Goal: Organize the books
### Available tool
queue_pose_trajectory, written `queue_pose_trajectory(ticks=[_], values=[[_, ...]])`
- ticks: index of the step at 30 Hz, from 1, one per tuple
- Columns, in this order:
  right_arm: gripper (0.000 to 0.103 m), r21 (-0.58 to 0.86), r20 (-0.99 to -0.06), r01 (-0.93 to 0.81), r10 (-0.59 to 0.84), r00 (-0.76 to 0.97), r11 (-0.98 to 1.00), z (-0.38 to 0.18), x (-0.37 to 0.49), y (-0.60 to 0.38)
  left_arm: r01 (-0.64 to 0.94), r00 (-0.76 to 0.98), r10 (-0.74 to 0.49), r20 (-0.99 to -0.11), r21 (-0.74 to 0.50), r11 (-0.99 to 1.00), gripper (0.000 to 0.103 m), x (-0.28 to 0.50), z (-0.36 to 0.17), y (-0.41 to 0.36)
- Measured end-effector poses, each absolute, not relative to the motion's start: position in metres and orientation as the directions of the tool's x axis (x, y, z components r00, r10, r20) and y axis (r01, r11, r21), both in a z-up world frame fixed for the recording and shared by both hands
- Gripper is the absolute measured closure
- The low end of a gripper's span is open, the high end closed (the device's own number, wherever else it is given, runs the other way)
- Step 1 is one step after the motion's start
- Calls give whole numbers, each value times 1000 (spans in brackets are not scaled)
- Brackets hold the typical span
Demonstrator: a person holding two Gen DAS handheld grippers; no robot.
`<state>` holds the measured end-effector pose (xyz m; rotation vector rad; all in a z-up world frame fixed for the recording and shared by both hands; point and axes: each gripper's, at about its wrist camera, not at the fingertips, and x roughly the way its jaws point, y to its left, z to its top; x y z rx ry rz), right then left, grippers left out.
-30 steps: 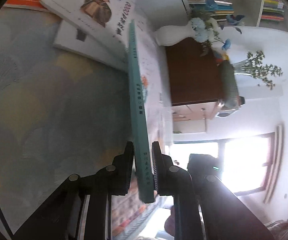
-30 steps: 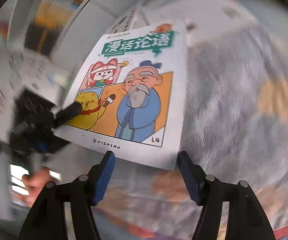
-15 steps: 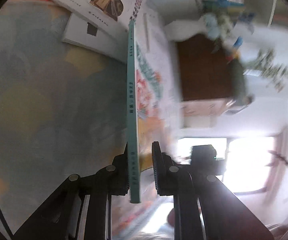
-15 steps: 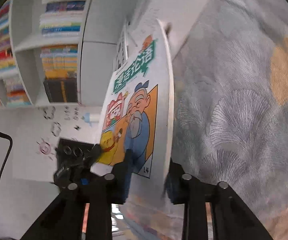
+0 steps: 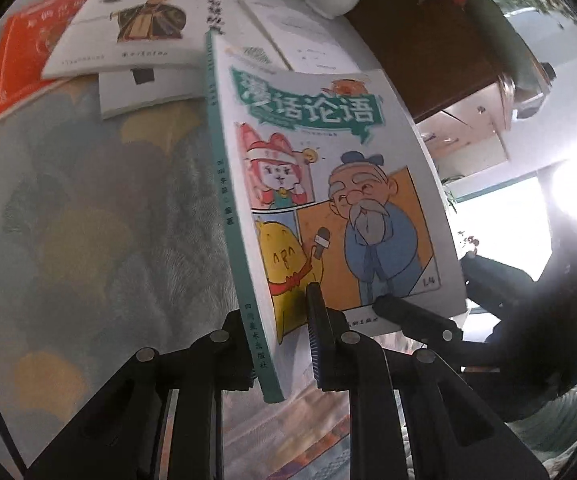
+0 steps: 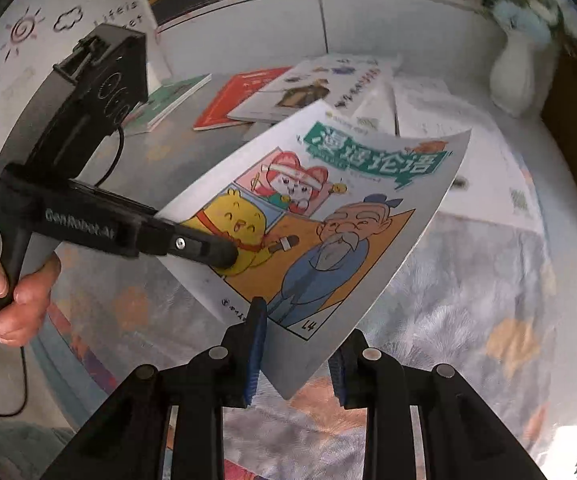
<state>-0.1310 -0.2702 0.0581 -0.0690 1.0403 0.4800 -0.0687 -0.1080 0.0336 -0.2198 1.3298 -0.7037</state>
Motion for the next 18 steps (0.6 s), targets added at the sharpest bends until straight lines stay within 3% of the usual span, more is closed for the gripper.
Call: queue_pose_trajectory(ticks=[6, 18], values=[[76, 43, -824, -479, 302, 479, 877, 87, -137, -234, 329, 131, -618, -775, -554, 765, 84, -75, 59, -71], [73, -19, -741, -622, 406, 534, 783, 144, -101, -114, 235, 323, -564, -760, -513, 826, 77, -64, 106, 75]])
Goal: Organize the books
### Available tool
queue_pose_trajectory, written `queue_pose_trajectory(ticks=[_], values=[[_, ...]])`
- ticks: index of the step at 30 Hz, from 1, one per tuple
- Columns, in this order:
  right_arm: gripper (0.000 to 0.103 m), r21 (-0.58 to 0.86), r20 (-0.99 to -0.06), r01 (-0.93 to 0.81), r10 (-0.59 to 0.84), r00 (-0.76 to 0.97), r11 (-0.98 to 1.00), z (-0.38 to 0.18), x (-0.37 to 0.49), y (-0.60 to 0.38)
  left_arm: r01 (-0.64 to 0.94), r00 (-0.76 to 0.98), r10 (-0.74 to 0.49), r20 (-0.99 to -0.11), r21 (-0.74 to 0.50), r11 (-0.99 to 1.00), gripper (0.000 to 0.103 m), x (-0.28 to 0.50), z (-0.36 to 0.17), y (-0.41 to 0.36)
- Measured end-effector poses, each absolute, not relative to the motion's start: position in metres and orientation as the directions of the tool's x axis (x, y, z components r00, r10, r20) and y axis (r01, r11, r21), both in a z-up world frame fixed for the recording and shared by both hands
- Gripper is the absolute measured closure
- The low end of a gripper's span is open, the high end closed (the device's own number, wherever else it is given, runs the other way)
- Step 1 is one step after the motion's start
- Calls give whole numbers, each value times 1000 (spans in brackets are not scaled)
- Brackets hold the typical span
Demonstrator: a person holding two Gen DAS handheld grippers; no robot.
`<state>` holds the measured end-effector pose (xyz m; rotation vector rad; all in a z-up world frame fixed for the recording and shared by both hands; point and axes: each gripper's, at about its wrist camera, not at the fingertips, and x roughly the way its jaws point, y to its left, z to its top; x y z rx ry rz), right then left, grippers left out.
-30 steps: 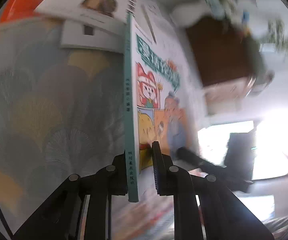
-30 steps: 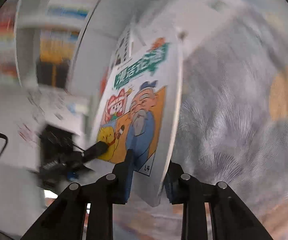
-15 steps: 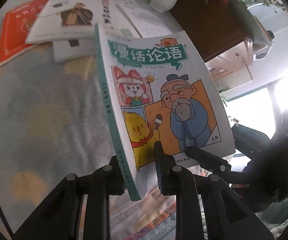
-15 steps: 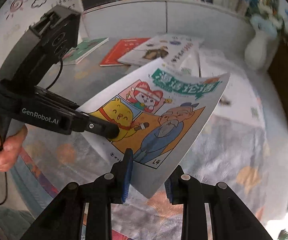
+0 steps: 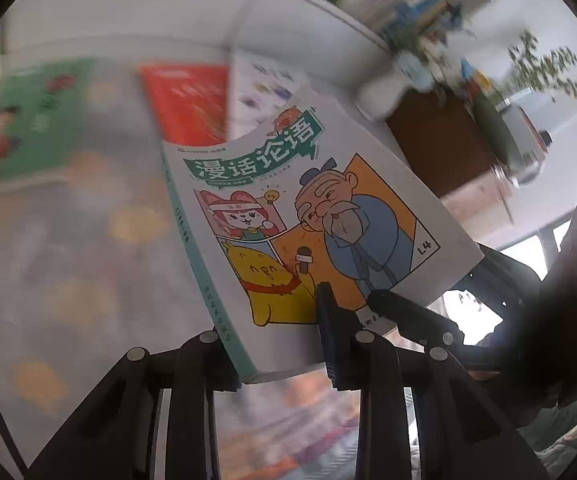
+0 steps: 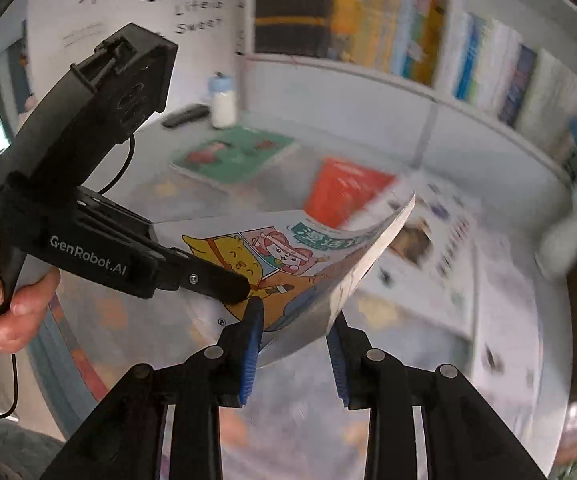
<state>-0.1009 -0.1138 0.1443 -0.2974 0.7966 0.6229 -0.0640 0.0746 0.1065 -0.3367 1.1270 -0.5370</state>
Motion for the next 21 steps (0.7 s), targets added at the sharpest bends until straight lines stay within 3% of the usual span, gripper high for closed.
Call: queue_pose_trajectory(ticks=[9, 21], values=[[71, 7, -684, -667, 490, 541, 745, 160, -45, -5, 173, 455, -492, -742, -468, 867, 77, -11, 129, 191], [70, 117, -748, -628, 484, 455, 770, 110, 52, 96, 86, 454, -503, -735, -526, 846, 79, 58, 71, 286]])
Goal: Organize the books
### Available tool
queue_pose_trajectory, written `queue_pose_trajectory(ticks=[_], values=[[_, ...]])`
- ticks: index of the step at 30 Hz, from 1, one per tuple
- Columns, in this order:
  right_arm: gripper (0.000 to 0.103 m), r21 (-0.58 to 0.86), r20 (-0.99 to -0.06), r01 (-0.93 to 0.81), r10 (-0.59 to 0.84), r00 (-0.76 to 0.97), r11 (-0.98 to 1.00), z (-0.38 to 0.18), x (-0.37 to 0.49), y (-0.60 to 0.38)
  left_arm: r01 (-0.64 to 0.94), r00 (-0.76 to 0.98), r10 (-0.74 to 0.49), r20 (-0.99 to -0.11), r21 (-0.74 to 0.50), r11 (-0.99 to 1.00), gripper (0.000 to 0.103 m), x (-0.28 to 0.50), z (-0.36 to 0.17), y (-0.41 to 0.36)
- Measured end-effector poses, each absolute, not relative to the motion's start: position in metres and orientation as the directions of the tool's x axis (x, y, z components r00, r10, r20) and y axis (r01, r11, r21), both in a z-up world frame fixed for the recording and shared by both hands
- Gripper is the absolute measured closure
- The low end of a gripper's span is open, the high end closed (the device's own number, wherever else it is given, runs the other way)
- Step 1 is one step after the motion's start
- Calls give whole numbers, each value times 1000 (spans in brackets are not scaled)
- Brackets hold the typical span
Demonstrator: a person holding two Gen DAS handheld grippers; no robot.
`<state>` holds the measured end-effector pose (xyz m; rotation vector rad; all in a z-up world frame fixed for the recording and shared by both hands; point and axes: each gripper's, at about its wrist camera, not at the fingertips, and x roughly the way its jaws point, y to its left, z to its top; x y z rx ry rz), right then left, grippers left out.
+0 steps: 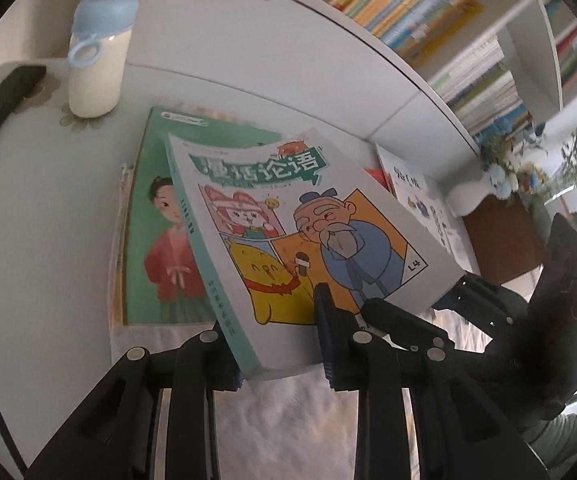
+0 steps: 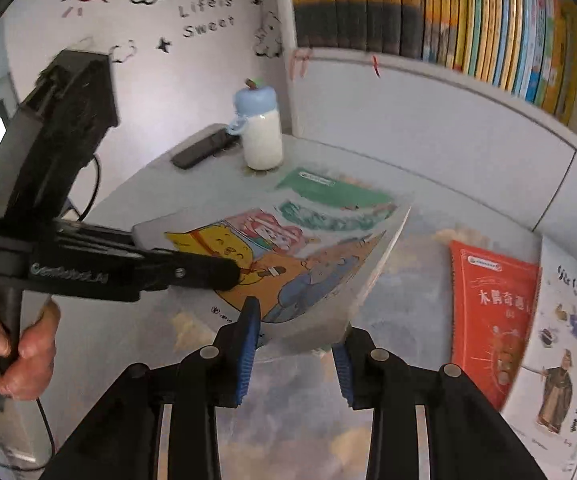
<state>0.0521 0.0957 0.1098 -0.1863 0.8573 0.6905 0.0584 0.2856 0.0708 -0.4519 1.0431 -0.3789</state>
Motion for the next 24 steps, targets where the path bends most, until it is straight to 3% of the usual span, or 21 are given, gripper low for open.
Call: queue_pose_trajectory(ticks=[13, 24], values=[[68, 181, -808, -582, 457, 372, 793, 66, 103, 124, -13, 456, -508, -731, -576, 818, 79, 86, 32, 322], [67, 170, -832, -575, 429, 352, 800, 42, 91, 126, -74, 458, -399, -794, -481, 873, 74, 91, 37, 337]])
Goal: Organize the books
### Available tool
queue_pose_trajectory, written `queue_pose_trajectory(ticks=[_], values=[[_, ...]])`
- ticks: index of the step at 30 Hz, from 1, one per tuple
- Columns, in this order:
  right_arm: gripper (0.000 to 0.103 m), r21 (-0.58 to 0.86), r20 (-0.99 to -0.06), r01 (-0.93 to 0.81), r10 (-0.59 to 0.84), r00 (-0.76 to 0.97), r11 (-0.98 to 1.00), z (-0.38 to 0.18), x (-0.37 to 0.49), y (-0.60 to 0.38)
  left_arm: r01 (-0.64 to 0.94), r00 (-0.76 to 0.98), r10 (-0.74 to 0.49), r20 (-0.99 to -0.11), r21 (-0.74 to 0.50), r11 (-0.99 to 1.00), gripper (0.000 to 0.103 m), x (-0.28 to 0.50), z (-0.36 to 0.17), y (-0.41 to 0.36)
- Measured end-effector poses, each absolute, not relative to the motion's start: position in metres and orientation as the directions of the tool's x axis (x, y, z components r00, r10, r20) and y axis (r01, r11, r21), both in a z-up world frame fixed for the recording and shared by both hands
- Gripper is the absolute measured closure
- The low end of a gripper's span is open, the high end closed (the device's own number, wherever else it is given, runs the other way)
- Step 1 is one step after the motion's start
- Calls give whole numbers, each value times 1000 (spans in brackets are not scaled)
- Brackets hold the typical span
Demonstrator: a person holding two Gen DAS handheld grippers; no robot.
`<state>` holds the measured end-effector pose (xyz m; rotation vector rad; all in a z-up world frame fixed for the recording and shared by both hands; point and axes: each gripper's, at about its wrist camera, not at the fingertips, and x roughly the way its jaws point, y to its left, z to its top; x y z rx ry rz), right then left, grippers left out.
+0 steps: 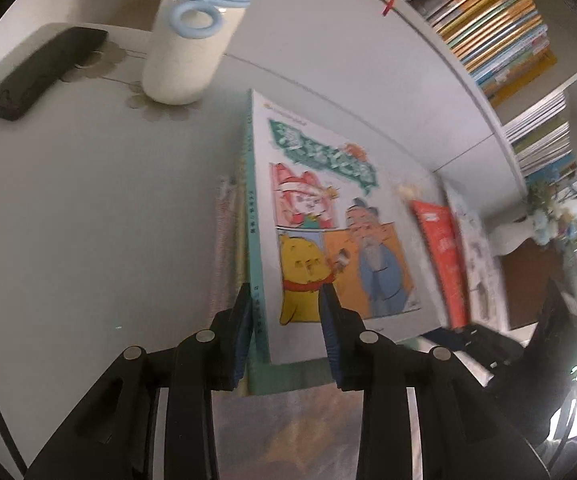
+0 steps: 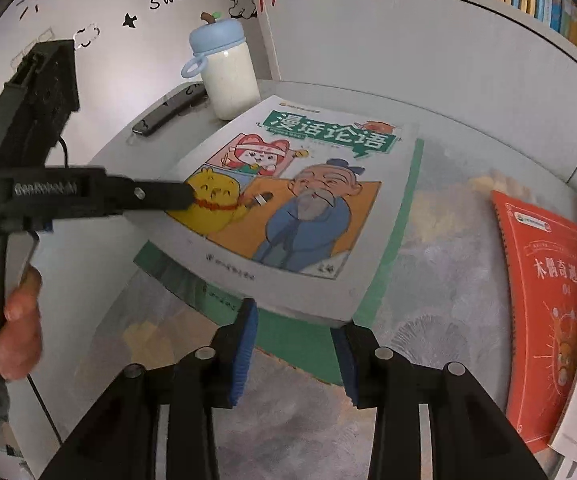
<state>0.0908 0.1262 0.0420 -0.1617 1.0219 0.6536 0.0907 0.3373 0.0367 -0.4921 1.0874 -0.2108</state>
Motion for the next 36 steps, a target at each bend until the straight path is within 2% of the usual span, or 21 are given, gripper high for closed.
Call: queue_pose_trajectory(ticks=[4, 9, 12, 15, 18, 22, 27, 32, 36], values=[[67, 163, -834, -570, 421, 357, 806, 46, 90, 112, -80, 449, -388, -805, -469, 880, 74, 90, 35, 349], [67, 258, -815, -495, 462, 349, 830, 48, 120, 95, -88, 459, -408, -790, -497, 863, 73, 110, 34, 352], [67, 295, -814, -486, 483, 324, 822, 41, 135, 104, -74, 444, -378, -813, -453, 888, 72, 120, 31, 340], [60, 284, -813, -478, 473, 340, 831, 40, 136, 108, -70, 445, -370, -815, -444, 893, 72, 119, 31, 337], [59, 301, -812, -467, 480, 331, 832, 41, 131, 105, -63, 446, -387, -807, -460, 886, 72, 113, 32, 336], [58, 314, -814, -464, 487, 317, 828, 42, 122, 106, -51, 443, -354, -824, -417, 907, 72, 101, 32, 329], [53, 247, -824, -504, 453, 340, 828, 42, 115, 119, -66, 427, -360, -830, -425, 903, 72, 95, 33, 335], [53, 239, -817, -478, 441, 372, 845, 56, 108, 105, -52, 470, -308, -827, -375, 926, 72, 76, 61, 331], [52, 233, -800, -418, 417, 430, 878, 78, 87, 58, 35, 495, -311, -811, -339, 940, 69, 64, 94, 299]])
